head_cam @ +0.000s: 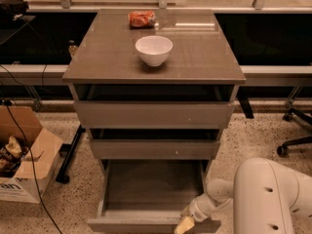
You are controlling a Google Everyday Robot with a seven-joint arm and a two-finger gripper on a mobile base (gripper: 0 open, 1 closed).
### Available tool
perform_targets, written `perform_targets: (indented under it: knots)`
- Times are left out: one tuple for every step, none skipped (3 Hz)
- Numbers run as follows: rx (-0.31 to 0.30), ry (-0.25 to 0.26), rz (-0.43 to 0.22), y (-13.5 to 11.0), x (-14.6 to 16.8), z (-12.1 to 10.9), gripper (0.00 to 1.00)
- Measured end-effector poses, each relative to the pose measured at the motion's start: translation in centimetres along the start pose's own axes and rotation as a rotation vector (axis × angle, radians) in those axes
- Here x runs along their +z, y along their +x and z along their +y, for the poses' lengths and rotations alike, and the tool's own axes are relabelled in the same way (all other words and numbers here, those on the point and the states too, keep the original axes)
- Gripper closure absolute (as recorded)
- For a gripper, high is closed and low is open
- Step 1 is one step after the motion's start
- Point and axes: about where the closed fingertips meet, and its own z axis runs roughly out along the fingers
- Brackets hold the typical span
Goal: Open bottom drawer
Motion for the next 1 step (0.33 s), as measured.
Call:
perform_targets:
  knots:
    - [0.126,-0.016,-0.081,1.46,1.09,2.15,0.00]
